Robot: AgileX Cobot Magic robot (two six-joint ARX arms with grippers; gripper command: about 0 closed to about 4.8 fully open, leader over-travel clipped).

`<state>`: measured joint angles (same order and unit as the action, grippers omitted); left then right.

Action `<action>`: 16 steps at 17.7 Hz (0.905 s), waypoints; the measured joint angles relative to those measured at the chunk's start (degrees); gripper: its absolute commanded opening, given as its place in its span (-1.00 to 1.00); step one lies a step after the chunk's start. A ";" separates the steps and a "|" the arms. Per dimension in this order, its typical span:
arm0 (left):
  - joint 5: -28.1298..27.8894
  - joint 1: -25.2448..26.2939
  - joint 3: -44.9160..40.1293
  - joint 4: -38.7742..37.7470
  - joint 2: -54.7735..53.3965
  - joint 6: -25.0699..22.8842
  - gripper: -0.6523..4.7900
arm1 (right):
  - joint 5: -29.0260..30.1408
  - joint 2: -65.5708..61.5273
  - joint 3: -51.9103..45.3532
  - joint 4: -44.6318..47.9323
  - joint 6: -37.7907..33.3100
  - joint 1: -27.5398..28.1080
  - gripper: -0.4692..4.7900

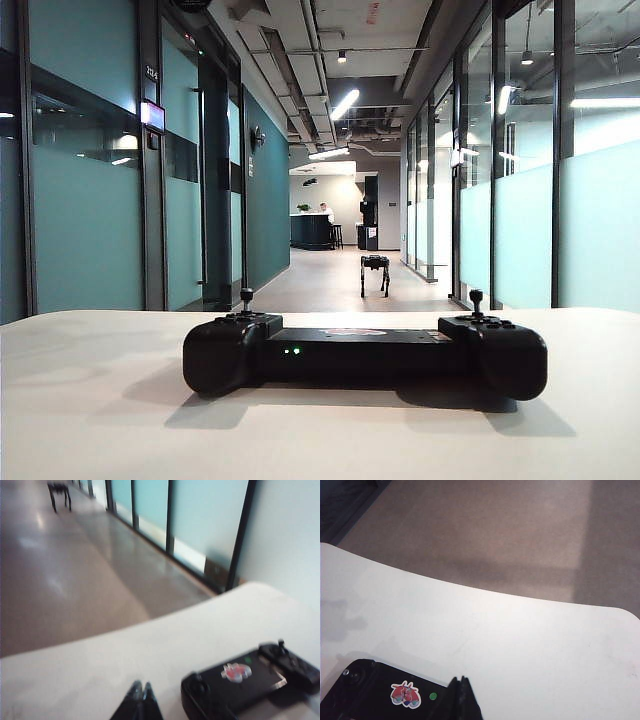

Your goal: Push the left joystick on the remote control sitting on the white table forward to make the robot dog walk in a straight line until it approaches the door.

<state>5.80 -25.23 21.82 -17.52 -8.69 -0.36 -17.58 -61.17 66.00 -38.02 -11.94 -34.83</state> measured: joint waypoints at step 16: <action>5.51 14.69 -8.50 14.53 8.85 1.57 -0.78 | -0.02 0.02 0.00 0.00 0.00 0.00 -0.82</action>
<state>11.31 -10.55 13.32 -2.98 0.16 1.21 -17.61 -61.14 66.00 -38.02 -11.94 -34.83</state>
